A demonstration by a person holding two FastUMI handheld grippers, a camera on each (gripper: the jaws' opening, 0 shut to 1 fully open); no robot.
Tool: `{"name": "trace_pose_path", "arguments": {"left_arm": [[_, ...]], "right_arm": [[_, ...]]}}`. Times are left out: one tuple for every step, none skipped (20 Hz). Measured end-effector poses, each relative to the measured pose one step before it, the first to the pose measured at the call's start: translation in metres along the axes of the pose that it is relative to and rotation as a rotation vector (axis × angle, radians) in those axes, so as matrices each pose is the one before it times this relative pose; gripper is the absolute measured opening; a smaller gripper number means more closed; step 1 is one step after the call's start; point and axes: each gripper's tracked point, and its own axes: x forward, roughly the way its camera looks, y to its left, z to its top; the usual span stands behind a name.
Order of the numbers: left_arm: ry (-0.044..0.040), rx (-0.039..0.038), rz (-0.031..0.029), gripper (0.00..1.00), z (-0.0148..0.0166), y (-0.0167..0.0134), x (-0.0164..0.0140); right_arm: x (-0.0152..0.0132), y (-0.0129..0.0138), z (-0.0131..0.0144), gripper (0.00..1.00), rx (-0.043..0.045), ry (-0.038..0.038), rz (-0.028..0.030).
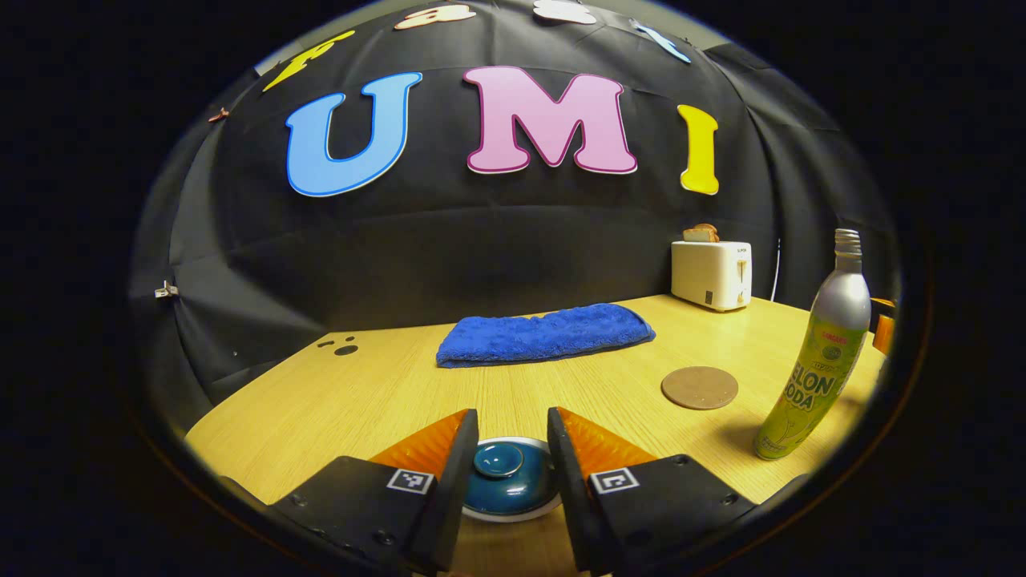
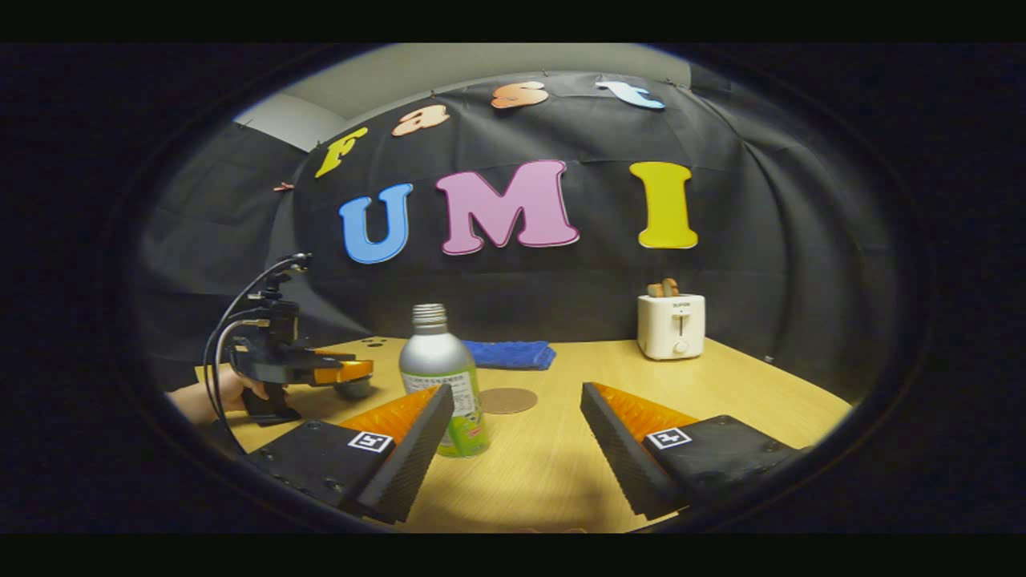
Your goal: Open the teacup lid with one hand, grasp the water bottle and pour water into the teacup with the other hand; after pouring, place the water bottle on the coaster and then close the teacup lid.
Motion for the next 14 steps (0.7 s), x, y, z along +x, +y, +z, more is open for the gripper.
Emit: {"name": "trace_pose_path", "arguments": {"left_arm": [[-0.00322,-0.00218,0.0006,0.54,0.0006,0.0005,0.00051],[-0.00217,-0.00235,-0.00034,0.5,-0.00077,0.00102,-0.00072],[-0.0041,-0.00259,0.00754,0.47,0.00119,0.0031,-0.00076],[-0.00566,-0.0074,0.00621,0.42,0.00079,0.00125,-0.00059],[-0.00266,-0.00513,0.00086,0.36,-0.00105,-0.00027,-0.00039],[-0.00256,-0.00437,0.00543,0.35,-0.0007,0.0015,-0.00157],[-0.00725,-0.00727,0.01103,0.34,0.00106,0.00262,-0.00215],[-0.01445,-0.01189,0.01241,0.34,0.00194,0.00305,-0.00192],[-0.01908,-0.01799,0.0122,0.33,0.00307,0.00346,-0.00211],[-0.02158,-0.02082,0.00939,0.32,0.00349,0.0035,-0.00206],[-0.01037,-0.01582,0.00009,0.32,0.00127,0.00061,-0.00195],[-0.00825,-0.00993,0.00307,0.31,-0.00057,0.00131,-0.00252],[-0.00582,-0.00744,0.00191,0.33,0.00077,0.00136,-0.00165],[-0.0093,-0.01159,0.00055,0.31,0.00105,0.00162,-0.00225]], "right_arm": [[0.00059,0.00399,-0.0021,0.98,-0.01541,0.00343,0.00814],[0.00049,0.00584,-0.00153,0.98,-0.0093,0.0009,0.02094],[-0.00001,0.01081,-0.00348,0.99,-0.00361,0.00714,0.03388],[0.00044,0.00922,-0.00421,0.99,-0.00414,0.01196,0.02902],[0.0005,0.00699,-0.00323,0.99,-0.0106,0.00959,0.02281],[0.00042,0.00572,-0.00247,0.99,-0.01852,0.00686,0.01453],[0.00051,0.00449,0.00021,0.98,-0.02231,0.00474,0.00455],[0.00139,0.00147,0.00003,0.99,-0.01931,0.0027,-0.00326],[0.00037,0.00236,-0.0009,0.98,-0.01409,0.0054,-0.00368],[0.00231,0.00041,0.00035,0.98,-0.01091,0.00255,-0.00868],[0.00161,-0.00101,0.00133,0.98,-0.00396,-0.00504,-0.00994],[0.00178,-0.00086,0.00045,0.98,0.00557,0.00038,-0.00651],[0.00279,0.00021,-0.00141,0.98,0.01713,0.00347,-0.00441],[0.00251,-0.00055,-0.00033,0.98,0.02676,0.005,-0.00259]]}}
